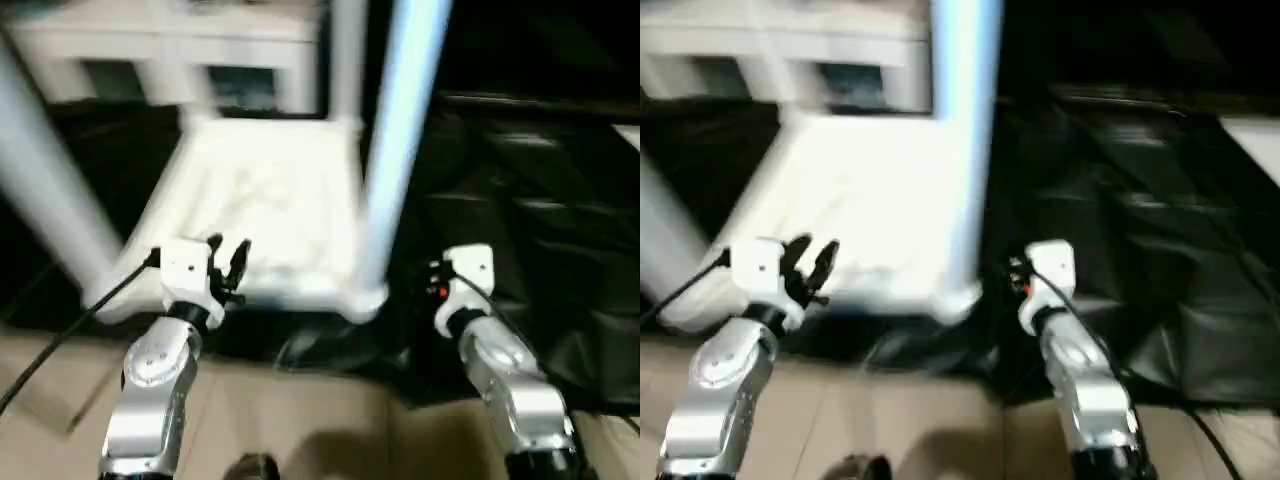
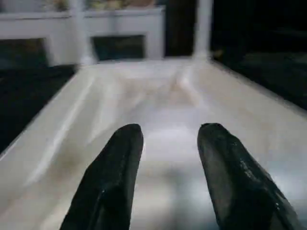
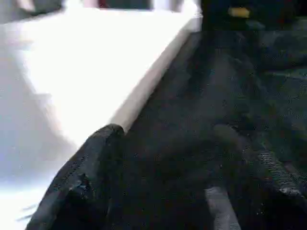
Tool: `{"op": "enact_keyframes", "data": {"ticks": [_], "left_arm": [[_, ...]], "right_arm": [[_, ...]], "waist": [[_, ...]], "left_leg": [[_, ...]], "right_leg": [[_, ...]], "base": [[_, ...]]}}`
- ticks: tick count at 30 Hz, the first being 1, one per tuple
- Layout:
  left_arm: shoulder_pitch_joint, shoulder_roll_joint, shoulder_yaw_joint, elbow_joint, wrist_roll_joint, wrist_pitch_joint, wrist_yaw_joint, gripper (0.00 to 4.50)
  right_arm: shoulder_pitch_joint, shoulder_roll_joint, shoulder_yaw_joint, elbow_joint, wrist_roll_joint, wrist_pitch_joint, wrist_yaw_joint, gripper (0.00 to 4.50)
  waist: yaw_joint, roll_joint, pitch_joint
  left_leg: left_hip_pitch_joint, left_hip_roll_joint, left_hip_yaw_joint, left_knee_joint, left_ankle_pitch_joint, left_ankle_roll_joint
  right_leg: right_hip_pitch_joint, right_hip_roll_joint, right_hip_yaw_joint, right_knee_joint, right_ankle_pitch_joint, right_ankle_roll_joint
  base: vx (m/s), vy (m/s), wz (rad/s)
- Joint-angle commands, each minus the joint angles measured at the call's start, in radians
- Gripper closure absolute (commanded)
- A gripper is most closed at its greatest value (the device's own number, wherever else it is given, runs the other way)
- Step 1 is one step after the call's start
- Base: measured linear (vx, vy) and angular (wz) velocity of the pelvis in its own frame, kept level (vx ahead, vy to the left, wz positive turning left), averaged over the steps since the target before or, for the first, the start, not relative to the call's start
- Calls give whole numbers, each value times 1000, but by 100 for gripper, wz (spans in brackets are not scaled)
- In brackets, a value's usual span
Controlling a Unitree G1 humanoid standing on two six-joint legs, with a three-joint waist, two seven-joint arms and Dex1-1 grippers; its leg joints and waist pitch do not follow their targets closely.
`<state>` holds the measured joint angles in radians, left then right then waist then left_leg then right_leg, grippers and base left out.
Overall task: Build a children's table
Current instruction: Rotate leg to tighten, then flip table
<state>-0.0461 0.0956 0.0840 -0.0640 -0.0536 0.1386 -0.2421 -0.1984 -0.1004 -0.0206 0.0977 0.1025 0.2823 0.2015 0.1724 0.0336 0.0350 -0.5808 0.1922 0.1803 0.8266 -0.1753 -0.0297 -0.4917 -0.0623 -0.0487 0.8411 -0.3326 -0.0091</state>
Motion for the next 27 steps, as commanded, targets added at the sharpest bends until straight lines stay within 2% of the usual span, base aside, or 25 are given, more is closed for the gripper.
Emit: {"op": "enact_keyframes", "data": {"ticks": [1, 2, 3, 4, 5, 6, 7, 9, 10, 11, 12, 13, 14, 16, 17, 18, 19, 20, 21, 22, 23, 24, 25, 26, 27], "left_arm": [[-27, 8, -4, -9, 3, 0, 3, 231], [-23, 9, -6, -9, 4, -2, 4, 231], [-22, 9, -6, -9, 4, -3, 4, 231], [-16, 14, -13, -10, 5, -7, 3, 231], [-15, 14, -14, -10, 5, -7, 3, 231], [-10, 14, -14, -12, 4, -7, 4, 231], [-7, 15, -16, -13, 3, -8, 1, 231], [-1, 21, -19, -16, 6, -14, -3, 231], [2, 22, -17, -18, 7, -16, 0, 231], [3, 22, -13, -17, 6, -17, 4, 231], [2, 25, -10, -16, 7, -17, 5, 231], [0, 28, -8, -14, 9, -17, 7, 231], [-2, 33, -7, -14, 11, -19, 12, 231], [-5, 35, -4, -14, 8, -17, 15, 231], [-5, 35, -2, -16, 7, -15, 18, 231], [-4, 35, -2, -17, 7, -15, 19, 231], [1, 35, -1, -25, 9, -16, 24, 231], [3, 35, -2, -27, 11, -16, 26, 231], [8, 33, 0, -32, 13, -20, 33, 231], [10, 32, 1, -37, 23, -16, 47, 231], [13, 35, 0, -42, 45, -14, 67, 231], [12, 36, 0, -42, 46, -19, 67, 231], [13, 36, 0, -45, 46, -16, 68, 231], [13, 39, 0, -49, 56, -13, 80, 231], [13, 38, 0, -50, 53, -14, 80, 231]], "right_arm": [[12, -2, -8, -8, -12, 6, -19, 129], [19, -3, -14, -10, -16, 4, -31, 129], [21, -3, -15, -11, -16, 3, -31, 129], [40, -6, -21, -23, -15, -4, -31, 129], [43, -7, -21, -25, -15, -5, -30, 129], [58, -9, -21, -38, 1, -17, -11, 129], [66, -10, -21, -45, 11, -27, 3, 129], [81, -8, -20, -62, 51, -44, 52, 129], [88, -7, -15, -73, 74, -50, 85, 129], [91, -7, -6, -79, 86, -56, 109, 129], [88, -8, 5, -79, 94, -51, 130, 129], [84, -9, 19, -79, 100, -46, 149, 129], [76, -10, 37, -76, 96, -54, 168, 129], [61, -1, 36, -63, 93, -56, 165, 129], [52, 2, 35, -55, 92, -58, 164, 129], [49, 2, 34, -52, 92, -59, 164, 129], [33, 6, 32, -34, 90, -64, 164, 129], [28, 5, 31, -28, 92, -65, 165, 129], [19, 4, 33, -13, 91, -73, 169, 129], [10, 3, 34, -1, 90, -76, 172, 129], [1, 4, 36, 11, 90, -80, 174, 129], [-8, 4, 39, 21, 91, -84, 180, 129], [-15, 6, 42, 29, 91, -87, 185, 129], [-30, 8, 46, 47, 89, -95, 193, 129], [-36, 9, 46, 53, 88, -98, 194, 129]], "waist": [[-24, -33, 9], [-42, -25, -4], [-55, -1, -17], [-78, 63, -27], [-86, 78, -11], [-87, 87, 10], [-92, 86, 9], [-93, 58, -8], [-99, 13, -32], [-91, -45, -36], [-79, -18, -44], [-81, -20, -37], [-67, -20, -16], [-54, -28, -26], [-51, -9, -34], [-67, 28, -49], [-116, 47, -29], [-135, 67, -44], [-135, 69, -42], [-127, 42, -31], [-120, 1, -34], [-102, -19, -30], [-65, -50, -35], [-43, -41, -46], [-46, -24, -39]], "left_leg": [[87, -75, -80, 93, -204, -41], [166, -75, -106, 57, -392, -62], [215, -55, -120, 2, -518, -62], [284, -2, -153, -124, -694, -77], [193, 68, -234, -330, -1051, -72], [175, 57, -206, -359, -1138, -69], [193, 24, -182, -378, -1169, -80], [197, -25, -157, -370, -1008, -91], [206, -35, -154, -316, -675, -114], [193, -32, -147, -144, -219, -9], [145, -45, -162, -91, -70, 38], [117, -51, -169, -71, -38, 43], [123, -47, -160, -61, -51, 10], [132, -42, -136, -128, -16, 73], [142, -36, -132, -164, 22, 119], [193, -40, -111, -240, 105, 240], [258, -31, -115, -297, -62, 383], [286, -7, -140, -320, -177, 440], [286, -1, -146, -323, -174, 464], [273, 31, -161, -330, -98, 538], [263, 59, -156, -313, -41, 524], [242, 53, -144, -294, -72, 465], [204, -18, -77, -209, -202, 284], [168, 26, -109, -217, -133, 158], [176, 36, -116, -265, -131, 108]], "right_leg": [[-34, -170, 90, -356, -998, 59], [-4, -163, 58, -313, -961, 29], [21, -161, 26, -299, -872, 24], [50, -83, -46, -277, -510, 4], [92, -25, -56, -86, -12, 12], [114, -14, -76, -82, 82, -5], [141, -9, -88, -86, 132, -23], [211, -32, -51, -125, -3, -7], [234, -127, 23, -201, -326, 17], [219, -290, 105, -375, -568, 61], [245, -326, 139, -377, -486, 65], [255, -328, 136, -377, -421, 77], [216, -297, 100, -395, -474, -11], [235, -229, 77, -382, -434, -148], [233, -206, 64, -370, -377, -184], [214, -121, 14, -343, -272, -214], [126, 13, -41, -250, -203, -160], [111, 23, -56, -144, -125, -99], [96, 22, -59, -114, -95, -64], [85, 2, -54, -101, -55, 2], [80, -41, -15, -143, -1, 26], [84, -83, 19, -196, 14, -4], [112, -187, 111, -303, -23, -71], [176, -232, 114, -293, -23, -145], [163, -170, 66, -279, -39, -166]], "base": [[-218, 68, -13], [-218, 68, -13], [-169, 147, -19], [-228, 161, -4], [-228, 161, -4], [-300, 158, 0], [-214, 130, -11], [-181, 107, -14], [-113, 13, -21], [-113, 13, -21], [-114, -6, -31], [-125, 34, -35], [-125, 34, -35], [-99, 119, -14], [-90, 153, -6], [-55, 190, 7], [-45, 169, 13], [-45, 169, 13], [-43, 169, 3], [-36, 177, -4], [-36, 177, -4], [-50, 127, 9], [-10, 124, 12], [-10, 124, 12], [5, 134, -8]]}}
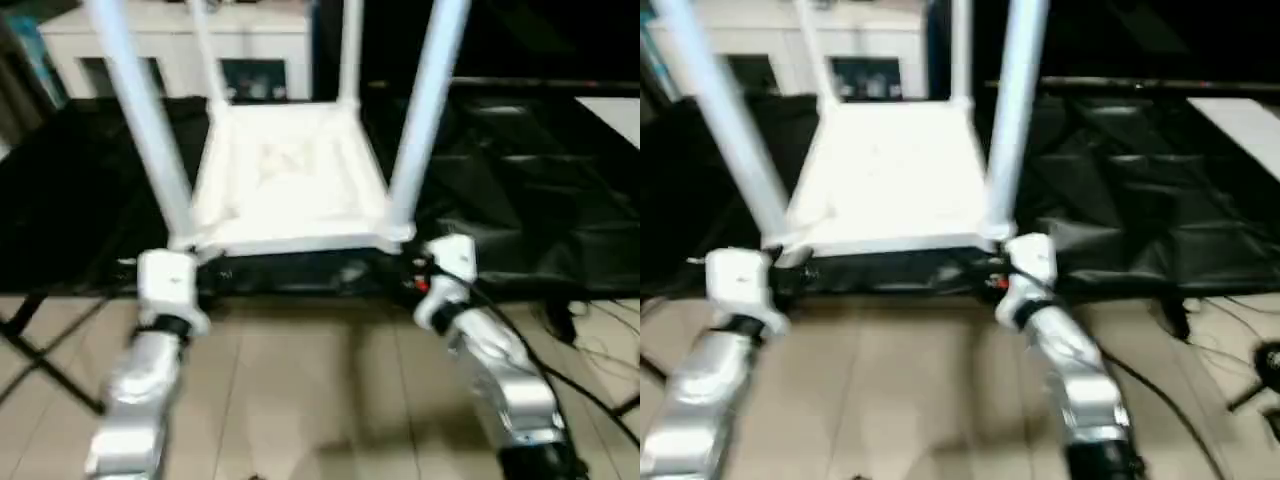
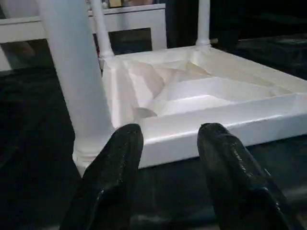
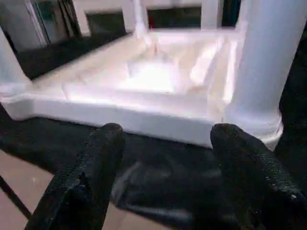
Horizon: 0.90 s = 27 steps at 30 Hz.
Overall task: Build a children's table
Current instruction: Flip table
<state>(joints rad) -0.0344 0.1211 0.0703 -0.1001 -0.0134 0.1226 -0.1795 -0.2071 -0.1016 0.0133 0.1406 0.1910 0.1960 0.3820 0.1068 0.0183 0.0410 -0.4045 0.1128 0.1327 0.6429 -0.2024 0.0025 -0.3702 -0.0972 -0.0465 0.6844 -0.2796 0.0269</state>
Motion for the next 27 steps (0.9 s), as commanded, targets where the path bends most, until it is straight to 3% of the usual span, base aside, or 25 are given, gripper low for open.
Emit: {"op": "enact_keyframes", "data": {"ticks": [1, 2, 3, 4, 5, 7, 8, 9, 10, 11, 12, 13, 14, 15, 16, 18, 19, 20, 21, 22, 23, 24, 25, 26, 27], "left_arm": [[2, 12, 14, -14, 11, 2, 17, 231], [3, 13, 13, -16, 7, 1, 14, 231], [4, 14, 11, -18, 7, 2, 13, 231], [8, 11, 9, -22, 4, 1, 13, 231], [11, 8, 8, -26, 12, 8, 26, 231], [7, 3, 10, -25, 15, 25, 38, 231], [0, 3, 12, -17, 14, 38, 42, 231], [-12, 4, 14, -1, 2, 37, 33, 231], [-18, 6, 13, 7, -8, 25, 25, 231], [-21, 7, 10, 11, -8, 23, 22, 231], [-22, 10, 4, 14, -5, 22, 20, 231], [-25, 12, -3, 18, 1, 24, 20, 231], [-27, 12, -5, 21, 4, 26, 21, 231], [-29, 11, -7, 24, 7, 26, 22, 231], [-30, 10, -7, 25, 7, 26, 23, 231], [-32, 4, -3, 33, 14, 27, 36, 231], [-33, 4, -2, 35, 16, 27, 40, 231], [-33, 4, -2, 35, 17, 29, 42, 231], [-32, 6, -1, 36, 16, 28, 44, 231], [-32, 8, -1, 37, 14, 27, 45, 231], [-31, 9, 0, 37, 15, 26, 48, 231], [-30, 11, 1, 36, 13, 26, 49, 231], [-29, 11, 1, 35, 11, 26, 49, 231], [-29, 13, 2, 35, 10, 26, 49, 231], [-28, 13, 3, 34, 9, 25, 49, 231]], "right_arm": [[-30, 11, 13, 13, -2, -13, 14, 129], [-41, 12, 13, 27, -5, -18, 16, 129], [-47, 13, 13, 34, -8, -20, 16, 129], [-58, 12, 14, 49, -10, -26, 16, 129], [-66, 11, 14, 59, -11, -30, 15, 129], [-79, 8, 15, 77, -9, -38, 15, 129], [-85, 7, 14, 84, -9, -42, 16, 129], [-91, 5, 12, 90, -13, -48, 14, 129], [-92, 5, 11, 93, -18, -53, 12, 129], [-91, 4, 9, 92, -28, -58, 0, 129], [-91, 3, 8, 93, -34, -61, -7, 129], [-91, -2, 8, 95, -40, -62, -12, 129], [-92, -4, 8, 99, -44, -63, -18, 129], [-94, -5, 4, 103, -44, -63, -25, 129], [-94, -5, 3, 105, -44, -63, -28, 129], [-99, -11, 0, 116, -45, -80, -35, 129], [-102, -12, 2, 121, -45, -91, -34, 129], [-102, -6, -6, 123, -31, -90, -30, 129], [-103, -3, -10, 125, -28, -88, -30, 129], [-104, -2, -11, 126, -28, -87, -31, 129], [-104, -2, -10, 128, -32, -87, -32, 129], [-103, 0, -9, 128, -35, -88, -33, 129], [-102, 2, -8, 128, -37, -89, -33, 129], [-100, 6, -8, 128, -35, -90, -31, 129], [-97, 9, -5, 128, -33, -90, -30, 129]], "waist": [[-7, 27, -59], [-21, 53, -55], [-31, 41, -59], [-28, 48, -57], [-26, 43, -56], [-19, 26, -51], [-14, 0, -48], [11, -24, -43], [42, -46, -49], [50, -51, -47], [58, -39, -45], [55, -18, -45], [52, -16, -44], [57, -2, -42], [44, 4, -35], [38, 7, -29], [36, 1, -20], [31, 5, -22], [31, 8, -12], [14, 23, -8], [8, 21, -17], [3, 27, -19], [-9, 18, -26], [-12, 6, -29], [-12, 1, -32]], "left_leg": [[42, 154, -106, -130, -229, -62], [60, 197, -146, -176, -354, -203], [70, 215, -162, -187, -386, -228], [60, 215, -160, -196, -396, -216], [57, 216, -152, -197, -404, -186], [43, 189, -127, -196, -440, -81], [21, 128, -90, -158, -480, -55], [-9, 62, -37, -90, -384, -58], [1, 76, -30, -69, -187, -32], [-6, 78, -26, -74, -126, -21], [-8, 92, -25, -100, -84, -31], [-3, 105, -29, -126, -149, -57], [7, 110, -28, -133, -230, -74], [-41, 79, -65, -159, -359, -38], [-37, 70, -80, -158, -498, -34], [-30, 62, -69, -139, -567, -30], [-10, 71, -55, -113, -533, -19], [21, 83, -47, -106, -511, -21], [20, 94, -46, -121, -484, -12], [110, 139, -56, -147, -674, -72], [129, 157, -76, -173, -760, -91], [134, 169, -93, -196, -807, -100], [155, 171, -120, -216, -797, -42], [158, 153, -116, -208, -714, 37], [144, 135, -99, -197, -647, 74]], "right_leg": [[15, -1, 7, -61, -35, -179], [-18, 29, -2, -12, -21, -115], [-25, 34, -7, 5, -16, -87], [-29, 35, -11, 25, -17, -45], [-32, 31, -10, 24, -17, -33], [-18, 6, 5, -8, -4, -41], [-4, -41, 34, -86, -3, -80], [12, -118, 64, -159, -190, -99], [21, -142, 83, -180, -357, -36], [25, -134, 84, -183, -411, -9], [24, -111, 66, -178, -441, -13], [20, -81, 45, -168, -418, -39], [18, -71, 38, -168, -440, -46], [67, -84, -28, -165, -469, -63], [84, -89, -54, -179, -554, -79], [127, -103, -82, -212, -679, -103], [132, -116, -84, -243, -739, -113], [124, -110, -78, -254, -746, -117], [147, -98, -87, -258, -691, -124], [82, -40, -88, -221, -583, -115], [81, -19, -75, -177, -482, -119], [82, -6, -64, -138, -378, -120], [58, 1, -37, -95, -180, -102], [53, -17, -15, -113, -120, -92], [67, -32, -4, -133, -73, -98]], "base": [[-35, 106, -11], [-35, 106, -11], [-45, 74, 1], [-54, 24, 6], [-54, 24, 6], [-59, -68, 3], [-57, -97, 0], [-48, -118, -9], [-56, -108, -12], [-56, -108, -12], [-58, -91, -13], [0, 0, 0], [0, 0, 0], [0, 0, 0], [10, 1, 32], [28, 6, 39], [62, 14, 48], [62, 14, 48], [85, 29, 38], [76, 43, 16], [76, 43, 16], [93, 51, -5], [145, 38, -13], [145, 38, -13], [156, -5, -8]]}}
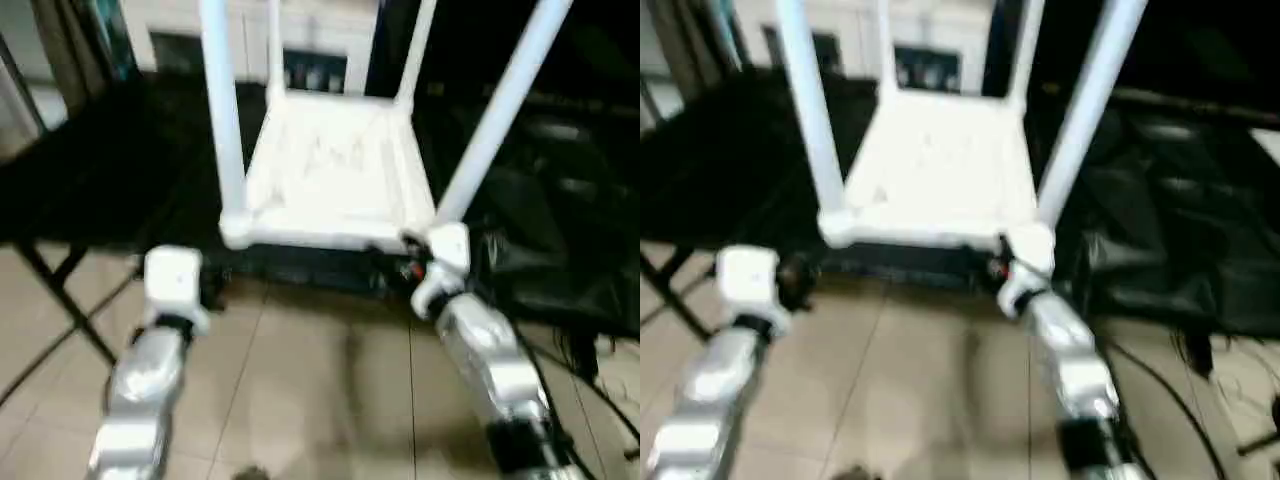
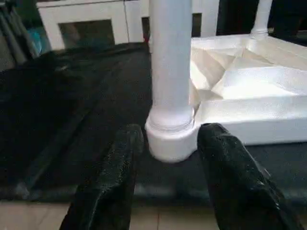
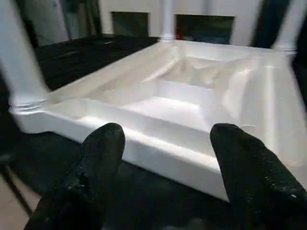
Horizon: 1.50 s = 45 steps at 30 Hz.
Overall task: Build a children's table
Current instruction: Flip table
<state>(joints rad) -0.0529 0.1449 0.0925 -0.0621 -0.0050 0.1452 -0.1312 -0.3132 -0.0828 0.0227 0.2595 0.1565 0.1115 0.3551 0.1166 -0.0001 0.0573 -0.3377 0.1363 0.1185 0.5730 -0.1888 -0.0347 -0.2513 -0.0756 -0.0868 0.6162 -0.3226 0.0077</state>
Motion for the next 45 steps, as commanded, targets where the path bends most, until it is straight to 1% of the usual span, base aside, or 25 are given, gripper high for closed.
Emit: {"op": "enact_keyframes", "data": {"ticks": [1, 2, 3, 4, 5, 6, 7, 8, 9, 10, 11, 12, 13, 14, 15, 16, 17, 19, 20, 22, 26, 31, 34, 40, 45], "left_arm": [[-8, -11, -19, -5, 0, 3, 1, 231], [-7, -12, -16, -6, -1, 3, 3, 231], [-6, -13, -11, -7, -3, 4, 6, 231], [-5, -12, -7, -8, -2, 5, 11, 231], [-3, -10, -1, -7, -2, 3, 15, 231], [-1, -11, 5, -9, -8, 3, 16, 231], [0, -12, 7, -10, -10, 3, 16, 231], [11, -15, 19, -21, -35, -8, 6, 231], [24, -16, 24, -33, -57, -5, -9, 231], [32, -15, 27, -39, -68, -1, -17, 231], [49, -11, 27, -48, -85, 3, -38, 231], [61, -7, 27, -53, -93, 6, -51, 231], [61, -7, 27, -53, -93, 6, -51, 231], [73, -7, 28, -63, -102, 5, -60, 231], [104, -8, 33, -86, -122, 8, -73, 211], [109, -8, 35, -90, -124, 9, -74, 201], [113, -8, 36, -93, -126, 10, -75, 192], [124, -8, 41, -101, -134, 20, -76, 181], [124, -8, 43, -101, -136, 21, -75, 167], [112, -6, 52, -90, -139, 24, -72, 146], [43, 13, 45, -30, -162, 28, -106, 107], [-69, 24, 66, 89, -174, 14, -112, 74], [-148, 49, 79, 191, -148, 0, -94, 46], [-291, 94, 111, 388, -138, -3, -61, 0], [-392, 99, 116, 523, -163, -29, -94, 0]], "right_arm": [[10, -10, -12, 8, 3, -5, -3, 129], [13, -8, -9, 7, 7, -5, 0, 129], [17, -5, -6, 5, 13, -3, 7, 129], [20, -5, -3, 2, 17, -1, 16, 129], [23, -7, 2, 0, 19, 1, 35, 129], [26, -10, 8, -5, 23, 3, 52, 129], [27, -11, 10, -7, 24, 4, 57, 129], [35, -19, 20, -19, 30, 7, 86, 129], [39, -24, 25, -24, 33, 9, 100, 129], [41, -27, 27, -25, 35, 10, 107, 129], [42, -32, 30, -26, 36, 9, 119, 129], [42, -36, 33, -26, 36, 8, 127, 129], [42, -36, 33, -26, 36, 8, 127, 129], [42, -39, 35, -26, 38, 10, 133, 129], [40, -39, 34, -22, 37, 10, 142, 129], [39, -38, 35, -21, 37, 9, 144, 129], [39, -38, 35, -20, 37, 9, 145, 129], [38, -37, 38, -20, 46, 6, 155, 129], [37, -36, 39, -20, 54, 5, 163, 113], [37, -35, 41, -22, 70, 10, 178, 96], [37, -37, 48, -40, 93, 20, 226, 56], [29, -43, 58, -42, 108, 35, 272, 24], [22, -53, 70, -37, 116, 37, 304, 3], [9, -58, 80, -33, 115, 34, 340, 0], [1, -52, 88, -25, 114, 42, 347, 0]], "waist": [[-1, -5, -59], [14, -16, -62], [34, -18, -81], [32, 6, -94], [0, 46, -108], [-44, 55, -106], [-83, 48, -127], [-65, 44, -105], [-59, 34, -90], [-50, 5, -87], [-37, -48, -80], [-29, -96, -88], [-8, -71, -78], [-6, -72, -77], [-12, -61, -78], [-15, -29, -74], [-22, -16, -73], [-32, -2, -58], [-32, -4, -52], [-28, -8, -39], [-19, -17, -38], [-13, -22, -45], [-10, -18, -50], [-11, -12, -62], [-6, -3, -77]], "left_leg": [[-25, 43, -8, -67, -402, 158], [-70, 13, 14, -10, -265, 171], [-123, 16, 2, 51, -93, 190], [-132, 27, -8, 26, 39, 186], [-2, 53, -57, -7, 233, 255], [123, 110, -141, 0, 315, 411], [208, 169, -206, 2, 473, 569], [165, 169, -213, 7, 673, 630], [104, 123, -176, -12, 712, 561], [89, 82, -136, 1, 683, 471], [60, -2, -59, 53, 464, 350], [2, -61, -27, 74, 305, 274], [-46, -68, -35, 111, 131, 222], [-43, -21, -50, 86, 74, 102], [-40, -20, -41, 45, 130, 23], [-30, 6, -39, 15, 81, 2], [-26, 25, -42, -1, 38, -1], [1, 73, -39, -36, -206, -5], [8, 79, -32, -41, -287, -5], [17, 85, -8, -50, -462, -31], [11, 82, 6, -55, -448, -42], [-9, 80, 3, -58, -343, -36], [-8, 78, 4, -61, -350, -33], [-16, 82, 5, -58, -276, -28], [-16, 75, 14, -35, -72, 19]], "right_leg": [[53, -100, 69, -122, 98, -73], [92, -126, 89, -143, 87, -49], [134, -155, 118, -144, 137, -5], [141, -88, 67, -108, 286, 58], [57, 35, -16, -1, 387, 136], [-87, 46, -32, 71, 212, 154], [-177, 21, -18, 113, -10, 162], [-205, -4, 12, 141, -123, 113], [-194, -6, 31, 146, 8, 119], [-209, -18, 61, 88, 201, 77], [-186, -49, 108, -28, 442, 16], [-111, -71, 156, -44, 516, 62], [-64, -149, 208, -37, 614, -12], [-61, -159, 181, -29, 896, -71], [-63, -103, 124, -10, 1030, -80], [-85, -73, 104, -16, 873, -94], [-86, -58, 94, -14, 723, -125], [-104, -45, 82, -44, 172, -228], [-110, -47, 82, -57, 71, -238], [-124, -59, 89, -89, -211, -205], [-131, -71, 93, -108, -380, -119], [-120, -78, 91, -106, -359, -85], [-121, -77, 89, -106, -352, -80], [-114, -74, 85, -83, -141, -148], [-108, -64, 77, -47, 212, -249]], "base": [[158, -29, -1], [158, -29, -1], [171, -19, 4], [191, 22, 3], [191, 22, 3], [234, -5, -8], [207, -70, -29], [207, -70, -29], [117, -60, -44], [-29, -40, -20], [-29, -40, -20], [-88, -46, 20], [-16, -28, 18], [1, -42, 22], [0, 0, 0], [0, 0, 0], [0, 0, 0], [-60, 9, 12], [-64, 14, 15], [-85, 10, 18], [-74, -8, 16], [-11, -4, 2], [0, 0, 0], [8, -1, 0], [63, 5, 1]]}}
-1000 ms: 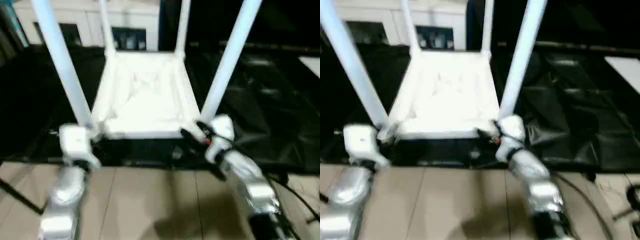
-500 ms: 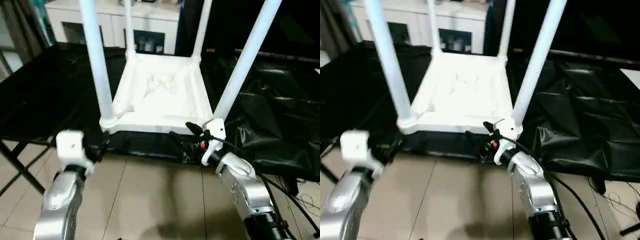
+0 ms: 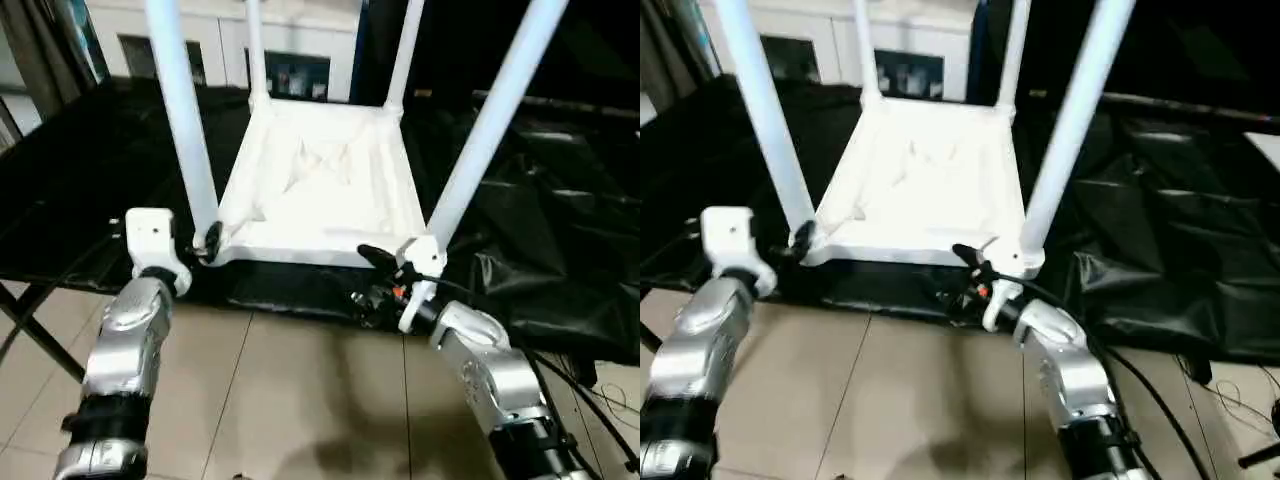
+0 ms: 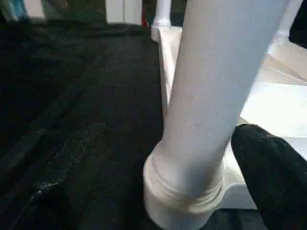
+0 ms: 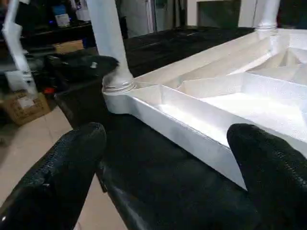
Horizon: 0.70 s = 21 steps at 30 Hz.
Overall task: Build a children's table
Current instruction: Flip table
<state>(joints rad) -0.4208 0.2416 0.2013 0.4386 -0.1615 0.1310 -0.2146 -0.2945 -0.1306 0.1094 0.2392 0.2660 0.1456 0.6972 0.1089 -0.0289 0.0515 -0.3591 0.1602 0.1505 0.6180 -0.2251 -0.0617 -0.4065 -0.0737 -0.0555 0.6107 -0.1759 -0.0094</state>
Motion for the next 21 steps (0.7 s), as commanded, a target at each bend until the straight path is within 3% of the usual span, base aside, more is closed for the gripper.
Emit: {"op": "enact_keyframes", "data": {"ticks": [1, 3, 5, 8, 13, 16, 19, 21], "left_arm": [[-34, 2, 7, 35, -9, -19, -15, 0], [-62, 3, -2, 69, -10, -32, -43, 0], [-95, 3, -4, 114, 1, -66, -51, 0], [-103, 2, -1, 124, 0, -70, -43, 0], [-115, 0, 18, 158, -15, -44, -10, 33], [-124, -5, 30, 181, -24, -61, -15, 76], [-139, -6, 31, 199, -28, -69, -17, 81], [-151, -8, 31, 217, -35, -76, -20, 107]], "right_arm": [[-19, -5, 2, -4, 5, 10, 6, 0], [-24, -5, 7, -1, 9, 22, 12, 0], [-36, -8, 12, 13, -3, 31, 12, 0], [-39, -9, 13, 16, -8, 25, 10, 0], [-49, 4, 11, 26, -13, 17, -6, 0], [-54, 7, 11, 33, -16, 6, -10, 0], [-58, 8, 11, 40, -16, -6, -7, 0], [-59, 9, 9, 41, -7, -7, 3, 0]], "waist": [[2, 25, -76], [5, 24, -78], [7, 33, -72], [7, 29, -68], [8, 34, -61], [8, 35, -60], [6, 38, -59], [7, 39, -60]], "left_leg": [[7, 52, -17, -76, 2, 61], [3, 51, -15, -71, 31, 82], [1, 55, -16, -74, -10, 89], [1, 63, -16, -83, -84, 65], [6, 69, -12, -93, -180, 11], [1, 69, -14, -95, -188, -3], [0, 68, -15, -97, -195, -12], [1, 68, -15, -96, -192, -12]], "right_leg": [[50, -66, 43, -34, 132, -254], [54, -69, 42, -30, 174, -274], [55, -74, 41, -35, 132, -283], [59, -79, 41, -43, 48, -279], [52, -80, 41, -56, -95, -248], [54, -83, 41, -59, -137, -230], [53, -82, 40, -62, -145, -218], [52, -81, 41, -61, -138, -217]], "base": [[0, 0, 0], [0, 0, 0], [0, 0, 0], [0, 0, 0], [0, 0, 0], [0, 0, 0], [0, 0, 0], [0, 0, 0]]}}
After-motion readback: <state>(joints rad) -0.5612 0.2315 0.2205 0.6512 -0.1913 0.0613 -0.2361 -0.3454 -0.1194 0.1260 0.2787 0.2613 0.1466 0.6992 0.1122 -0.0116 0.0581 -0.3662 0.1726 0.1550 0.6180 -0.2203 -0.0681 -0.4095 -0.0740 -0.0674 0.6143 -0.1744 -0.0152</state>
